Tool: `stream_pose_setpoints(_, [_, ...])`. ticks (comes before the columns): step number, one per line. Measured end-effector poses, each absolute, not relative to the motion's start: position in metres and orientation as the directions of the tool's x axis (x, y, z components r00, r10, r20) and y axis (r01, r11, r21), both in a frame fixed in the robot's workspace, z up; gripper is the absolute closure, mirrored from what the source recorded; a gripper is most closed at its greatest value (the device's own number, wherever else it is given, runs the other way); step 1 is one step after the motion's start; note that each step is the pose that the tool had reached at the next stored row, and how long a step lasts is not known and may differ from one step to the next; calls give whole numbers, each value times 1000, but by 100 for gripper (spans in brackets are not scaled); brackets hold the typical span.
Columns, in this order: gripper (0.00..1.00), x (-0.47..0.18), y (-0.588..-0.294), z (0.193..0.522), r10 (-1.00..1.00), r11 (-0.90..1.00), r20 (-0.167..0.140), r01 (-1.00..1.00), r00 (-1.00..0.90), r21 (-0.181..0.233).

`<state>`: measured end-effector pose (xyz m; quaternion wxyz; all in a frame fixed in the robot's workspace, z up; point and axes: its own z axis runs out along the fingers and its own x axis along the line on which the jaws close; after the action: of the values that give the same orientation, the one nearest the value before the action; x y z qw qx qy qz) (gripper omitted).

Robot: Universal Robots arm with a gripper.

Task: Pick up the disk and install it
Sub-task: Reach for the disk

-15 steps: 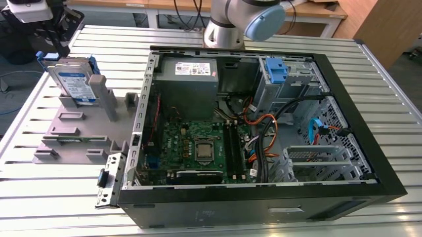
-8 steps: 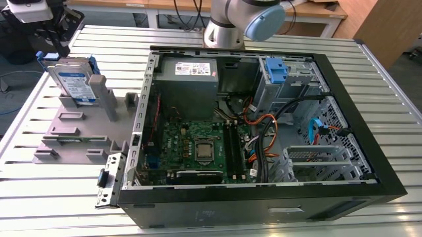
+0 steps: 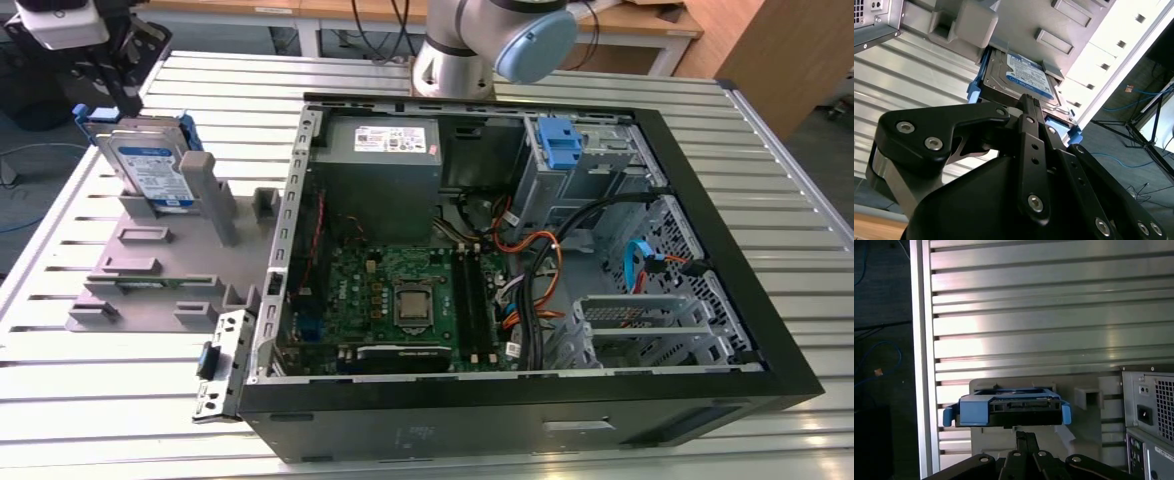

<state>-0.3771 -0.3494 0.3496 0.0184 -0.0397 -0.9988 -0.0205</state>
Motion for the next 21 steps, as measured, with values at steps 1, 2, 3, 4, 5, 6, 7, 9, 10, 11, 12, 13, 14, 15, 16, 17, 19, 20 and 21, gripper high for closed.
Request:
stream_pose_setpoints(1, [89, -377, -349, 348, 79, 996, 38, 80, -996, 39])
stream_pose_setpoints(2, [89, -377, -349, 347, 79, 996, 38, 80, -996, 39])
stream_pose_setpoints(3, [89, -377, -349, 346, 79, 996, 38, 80, -996, 39])
stream_pose_setpoints(4, [89, -377, -349, 345, 79, 996, 38, 80, -996, 39])
stream_pose_setpoints(5, [89, -377, -349, 344, 79, 996, 38, 80, -996, 39])
stream_pose_setpoints(6, [89, -377, -348, 343, 79, 996, 38, 80, -996, 39])
stream_pose_setpoints(7, [89, -377, -347, 342, 79, 996, 38, 80, -996, 39])
stream_pose_setpoints(9, [89, -378, -344, 341, 79, 996, 38, 80, -996, 39])
stream_pose_setpoints(10, [89, -378, -343, 341, 79, 996, 38, 80, -996, 39])
stream_pose_setpoints(11, [89, -379, -341, 340, 79, 996, 38, 80, -996, 39])
stream_pose_setpoints(12, [89, -379, -340, 340, 79, 996, 38, 80, -996, 39])
stream_pose_setpoints(13, [89, -380, -339, 339, 79, 996, 38, 80, -996, 40])
stream_pose_setpoints(14, [89, -381, -338, 339, 79, 996, 38, 80, -996, 39])
stream_pose_setpoints(15, [89, -382, -337, 339, 79, 996, 38, 80, -996, 39])
stream_pose_setpoints(16, [89, -383, -337, 338, 79, 996, 38, 80, -996, 39])
stream_pose_setpoints(17, [89, -384, -336, 338, 79, 996, 38, 80, -996, 39])
stream_pose_setpoints(19, [89, -387, -335, 338, 79, 996, 38, 80, -996, 39])
stream_pose_setpoints(20, [89, -388, -334, 337, 79, 996, 38, 80, -996, 39])
stream_pose_setpoints(21, [89, -389, -334, 337, 79, 996, 38, 80, -996, 39])
